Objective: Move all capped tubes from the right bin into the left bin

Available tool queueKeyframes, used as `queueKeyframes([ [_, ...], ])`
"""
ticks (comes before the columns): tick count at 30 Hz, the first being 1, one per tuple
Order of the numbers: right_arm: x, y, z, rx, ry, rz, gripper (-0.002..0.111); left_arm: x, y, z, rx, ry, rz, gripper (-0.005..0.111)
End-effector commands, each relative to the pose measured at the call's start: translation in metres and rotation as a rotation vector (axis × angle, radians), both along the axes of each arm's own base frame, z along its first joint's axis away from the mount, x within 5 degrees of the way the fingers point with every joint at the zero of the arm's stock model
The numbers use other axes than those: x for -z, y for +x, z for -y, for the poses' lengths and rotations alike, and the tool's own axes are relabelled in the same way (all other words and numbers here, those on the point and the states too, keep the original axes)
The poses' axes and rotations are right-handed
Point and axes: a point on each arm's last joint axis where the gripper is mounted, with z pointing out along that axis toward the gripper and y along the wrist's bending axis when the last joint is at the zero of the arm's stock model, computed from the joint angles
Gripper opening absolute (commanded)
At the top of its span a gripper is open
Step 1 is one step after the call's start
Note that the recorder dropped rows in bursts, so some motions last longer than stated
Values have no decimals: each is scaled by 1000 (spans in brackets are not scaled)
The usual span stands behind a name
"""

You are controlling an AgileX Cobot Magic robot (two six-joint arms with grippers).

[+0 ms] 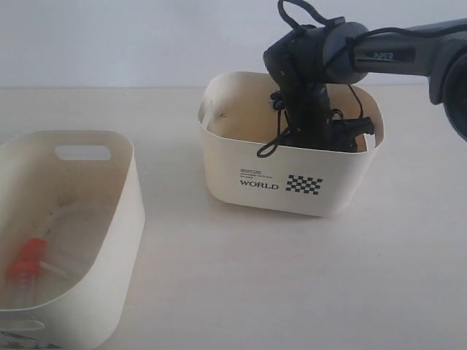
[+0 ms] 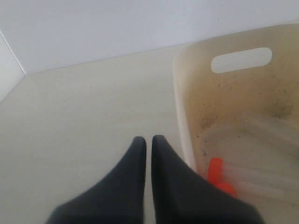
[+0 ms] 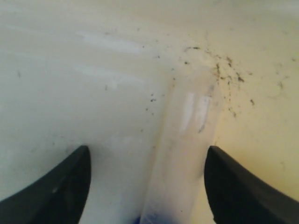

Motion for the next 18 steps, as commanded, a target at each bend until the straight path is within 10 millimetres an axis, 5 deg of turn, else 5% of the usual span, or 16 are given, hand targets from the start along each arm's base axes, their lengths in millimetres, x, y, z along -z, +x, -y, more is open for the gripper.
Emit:
queueKeyframes([
  [1, 17, -5, 11, 21, -19, -90, 61, -1, 0, 0, -4, -8, -1, 4],
  [18, 65, -10, 9, 17, -28, -205, 61, -1, 0, 0, -4, -8, -3, 4],
])
